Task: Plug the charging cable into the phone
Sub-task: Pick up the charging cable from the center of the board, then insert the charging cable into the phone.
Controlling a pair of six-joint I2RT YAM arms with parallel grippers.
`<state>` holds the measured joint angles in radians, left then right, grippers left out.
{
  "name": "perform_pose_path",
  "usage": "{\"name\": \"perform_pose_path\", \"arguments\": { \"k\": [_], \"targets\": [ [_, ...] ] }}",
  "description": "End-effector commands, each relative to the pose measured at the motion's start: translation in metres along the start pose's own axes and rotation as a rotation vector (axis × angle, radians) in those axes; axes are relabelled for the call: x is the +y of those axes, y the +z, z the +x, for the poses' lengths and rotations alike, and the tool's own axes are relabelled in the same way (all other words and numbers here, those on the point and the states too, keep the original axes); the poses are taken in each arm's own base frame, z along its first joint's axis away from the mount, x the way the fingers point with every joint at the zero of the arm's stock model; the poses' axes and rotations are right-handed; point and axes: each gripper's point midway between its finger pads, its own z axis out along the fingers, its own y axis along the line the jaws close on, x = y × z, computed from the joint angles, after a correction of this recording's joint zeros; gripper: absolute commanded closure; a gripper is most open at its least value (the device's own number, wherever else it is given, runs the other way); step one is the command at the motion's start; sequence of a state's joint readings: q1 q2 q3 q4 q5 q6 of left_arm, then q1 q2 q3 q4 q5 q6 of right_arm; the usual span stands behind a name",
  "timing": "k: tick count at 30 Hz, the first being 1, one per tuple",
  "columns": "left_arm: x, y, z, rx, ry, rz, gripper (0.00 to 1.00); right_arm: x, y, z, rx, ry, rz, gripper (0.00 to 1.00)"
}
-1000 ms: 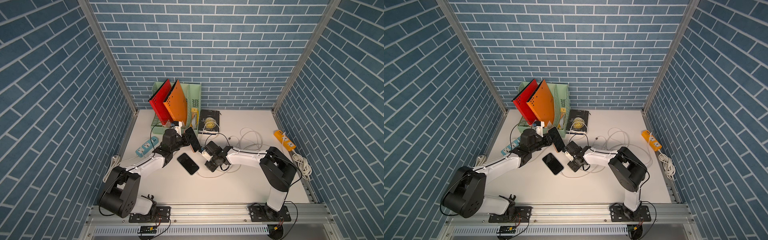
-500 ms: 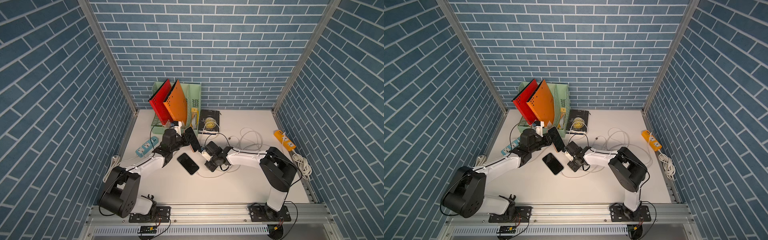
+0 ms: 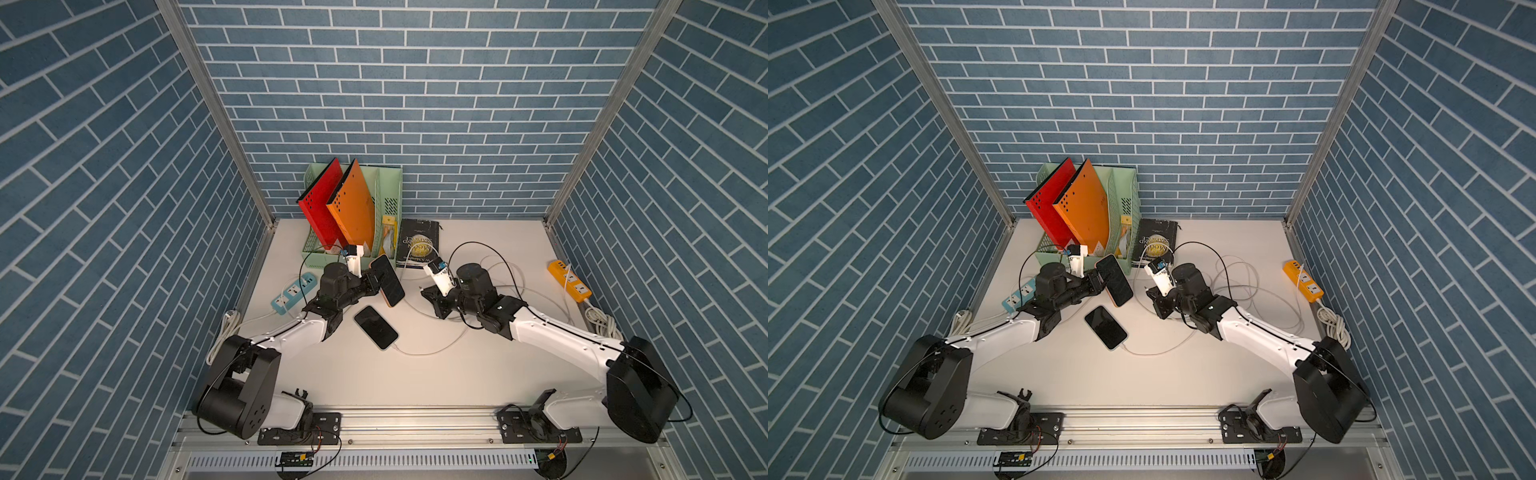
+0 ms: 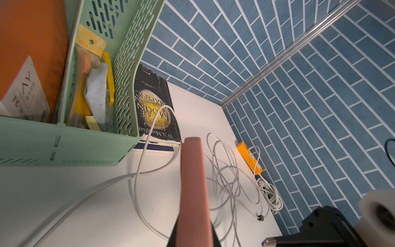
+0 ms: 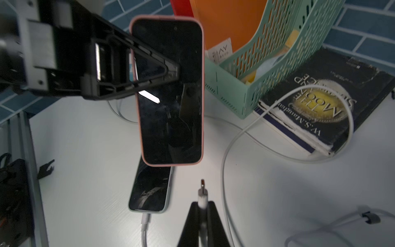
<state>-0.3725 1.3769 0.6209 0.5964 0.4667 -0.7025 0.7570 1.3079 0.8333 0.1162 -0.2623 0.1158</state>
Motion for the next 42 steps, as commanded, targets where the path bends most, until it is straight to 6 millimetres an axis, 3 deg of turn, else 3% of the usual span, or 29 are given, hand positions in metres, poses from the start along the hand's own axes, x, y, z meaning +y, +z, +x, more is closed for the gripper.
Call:
{"name": "perform_pose_path", "arguments": {
  "k": [1,4,7,10,19,27,35,42],
  "targets": [
    [-0.042,-0.016,-0.029,-0.101,0.054,0.147,1.00,0.025,-0.027,-0.043,-0.207,-0.008,-0.136,1.00],
    [-0.051,-0.026,-0.033,-0.123,0.064,0.171,1.00,0.032,-0.050,-0.061,-0.322,-0.015,-0.184,1.00],
    [-0.058,-0.035,-0.034,-0.132,0.069,0.184,1.00,0.039,-0.059,-0.067,-0.337,-0.006,-0.234,1.00],
    [-0.068,-0.046,-0.035,-0.136,0.067,0.209,1.00,0.051,-0.065,-0.054,-0.306,0.000,-0.303,1.00],
    [-0.111,-0.077,-0.039,-0.148,0.048,0.434,1.00,0.088,-0.082,0.018,-0.225,0.113,-0.564,1.00],
    [-0.128,-0.085,-0.026,-0.086,0.009,0.585,1.00,0.103,-0.086,0.044,-0.179,0.191,-0.705,1.00],
    [-0.139,-0.087,-0.014,0.007,-0.061,0.718,1.00,0.108,-0.077,0.039,-0.148,0.249,-0.787,1.00],
    [-0.133,-0.078,-0.001,0.098,-0.130,0.765,1.00,0.108,-0.068,0.030,-0.140,0.275,-0.829,1.00]
  ]
}}
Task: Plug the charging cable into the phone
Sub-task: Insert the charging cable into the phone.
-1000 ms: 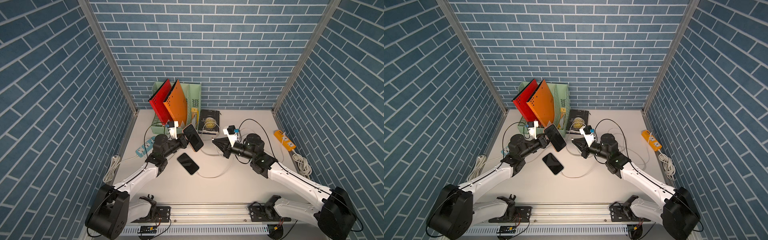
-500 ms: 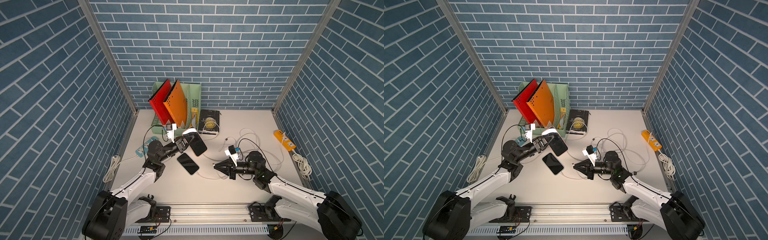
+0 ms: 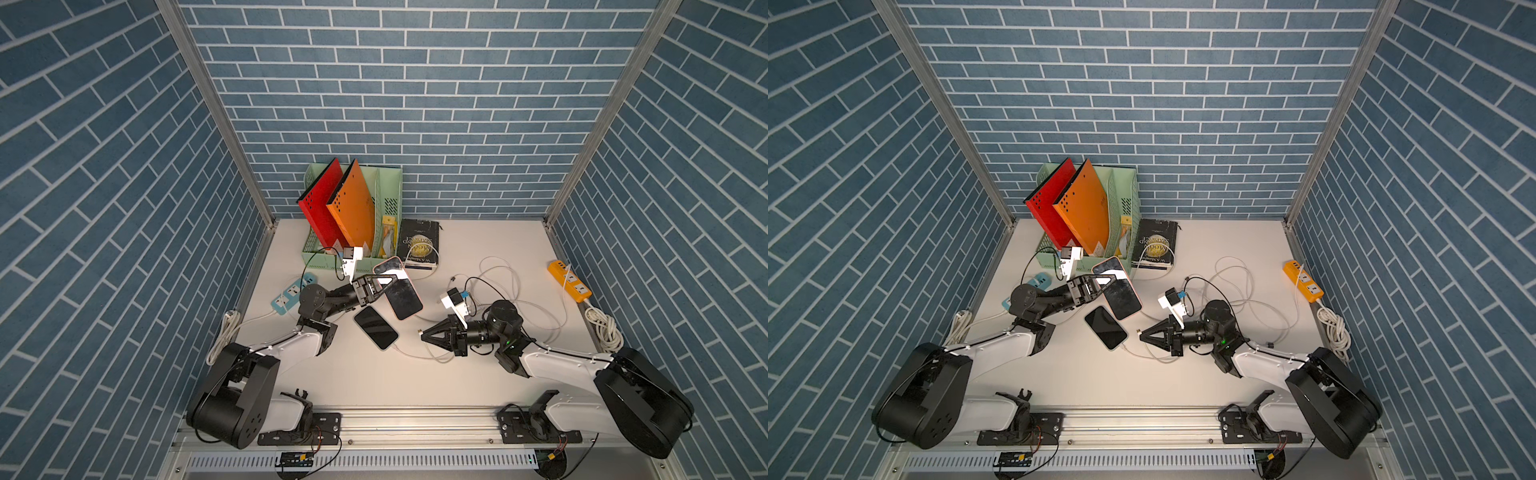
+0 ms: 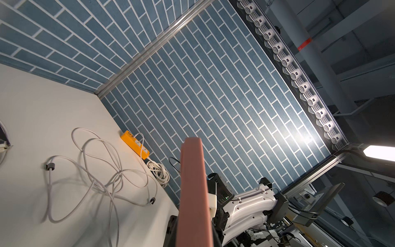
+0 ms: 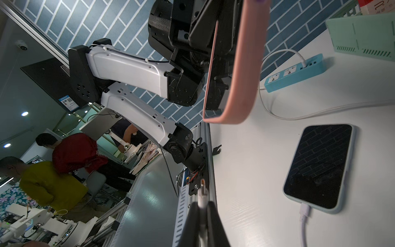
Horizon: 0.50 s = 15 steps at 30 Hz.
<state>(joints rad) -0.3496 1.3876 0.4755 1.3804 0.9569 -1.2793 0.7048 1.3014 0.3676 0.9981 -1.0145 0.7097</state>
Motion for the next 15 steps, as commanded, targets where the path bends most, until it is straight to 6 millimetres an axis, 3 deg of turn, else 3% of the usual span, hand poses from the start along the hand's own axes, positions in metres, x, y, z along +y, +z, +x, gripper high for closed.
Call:
{"name": "perform_pose_path", "arguments": {
  "k": [1,7,15],
  "targets": [
    [-0.023,-0.001,0.001,0.026,0.029,0.103,1.00,0.014,0.004,-0.019,-0.021,-0.051,-0.067,1.00],
    [-0.010,-0.001,0.007,0.050,-0.015,0.088,1.00,0.011,0.007,-0.023,-0.024,-0.050,-0.064,1.00],
    [-0.011,-0.001,0.008,0.050,-0.022,0.094,1.00,0.006,0.009,-0.021,-0.013,-0.039,-0.067,1.00]
  ]
}}
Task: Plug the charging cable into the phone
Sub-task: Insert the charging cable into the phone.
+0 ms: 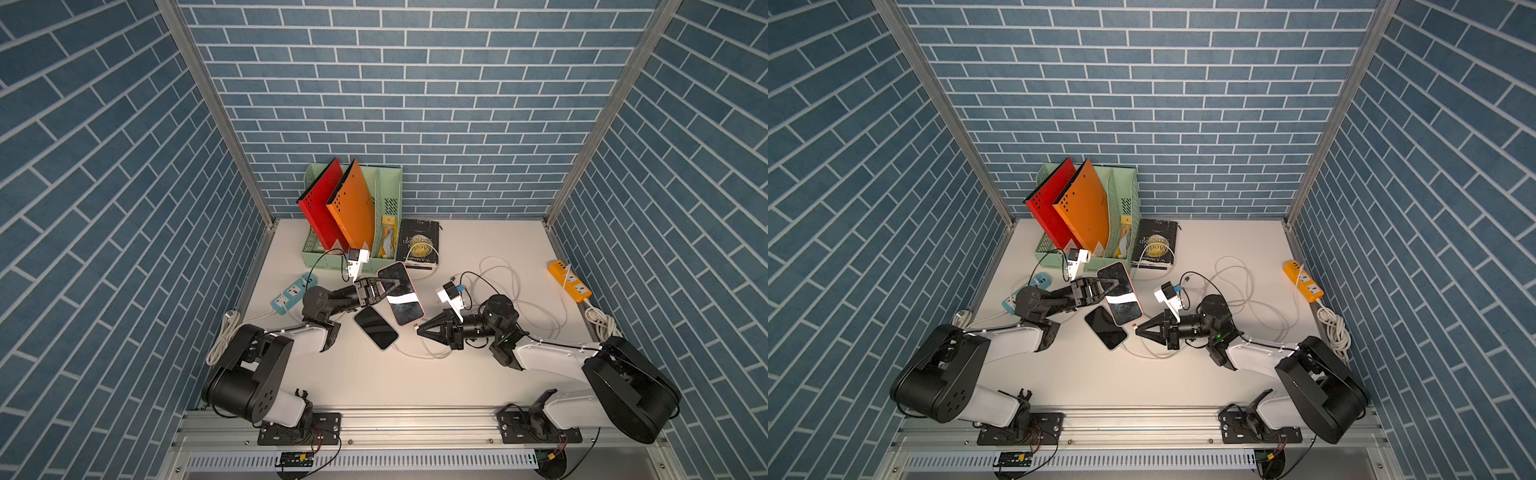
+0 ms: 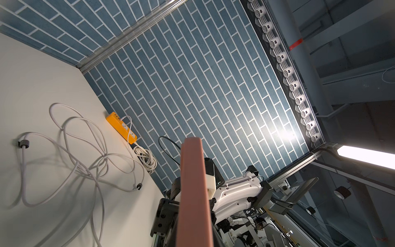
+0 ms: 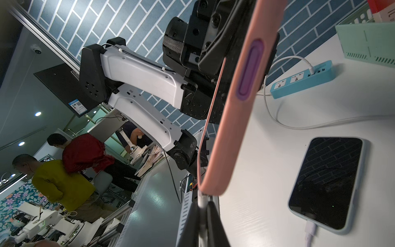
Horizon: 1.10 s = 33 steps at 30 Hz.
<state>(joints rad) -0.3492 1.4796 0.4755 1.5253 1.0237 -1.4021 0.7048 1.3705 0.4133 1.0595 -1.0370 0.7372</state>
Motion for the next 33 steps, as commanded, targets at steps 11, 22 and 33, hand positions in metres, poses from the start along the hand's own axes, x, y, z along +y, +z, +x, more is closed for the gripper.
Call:
{"name": "perform_pose_path", "arguments": {
  "k": [11,22,33],
  "targets": [
    [-0.011,-0.002,-0.001,-0.006,0.051,0.040,1.00,0.011,0.003,-0.017,-0.018,-0.043,-0.039,1.00],
    [-0.006,-0.001,-0.002,-0.010,0.044,0.038,1.00,0.003,0.006,-0.016,-0.010,-0.029,-0.035,1.00],
    [-0.006,-0.001,-0.002,-0.010,0.044,0.040,1.00,-0.004,0.007,-0.009,0.003,-0.007,-0.029,1.00]
  ]
}}
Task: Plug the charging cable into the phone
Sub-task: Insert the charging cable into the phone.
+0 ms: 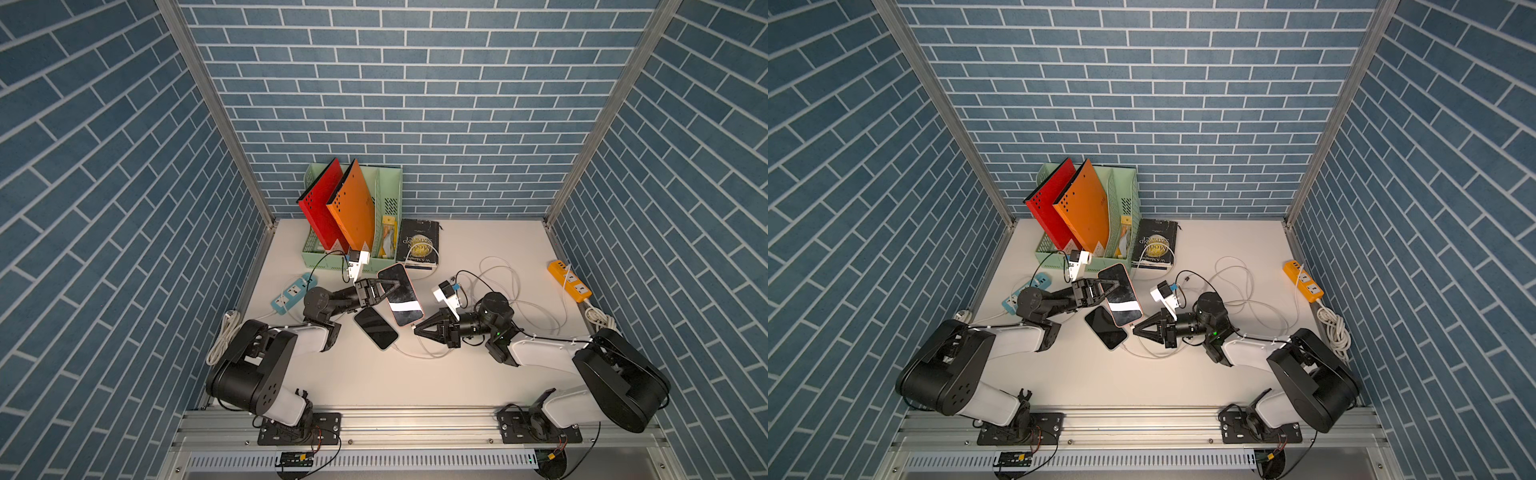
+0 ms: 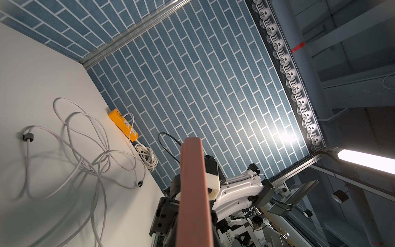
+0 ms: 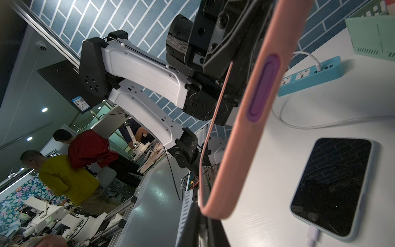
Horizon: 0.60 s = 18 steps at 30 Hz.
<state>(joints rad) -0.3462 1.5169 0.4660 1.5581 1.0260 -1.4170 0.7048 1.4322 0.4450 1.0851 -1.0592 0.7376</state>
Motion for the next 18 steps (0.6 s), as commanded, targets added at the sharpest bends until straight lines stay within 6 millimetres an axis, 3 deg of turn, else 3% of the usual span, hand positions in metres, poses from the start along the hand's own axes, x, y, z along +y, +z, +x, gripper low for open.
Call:
{"name": "perform_pose_path", "arguments": {
  "k": [1,18],
  "targets": [
    [-0.0169,0.0001,-0.0047,-0.012,0.072,0.051,1.00,0.0029,0.0013,-0.0084,-0.013,-0.012,-0.013,1.00],
    [-0.0156,-0.0023,0.0009,-0.001,0.071,0.052,1.00,-0.0023,0.0034,-0.0131,-0.016,0.001,0.002,1.00]
  ]
}}
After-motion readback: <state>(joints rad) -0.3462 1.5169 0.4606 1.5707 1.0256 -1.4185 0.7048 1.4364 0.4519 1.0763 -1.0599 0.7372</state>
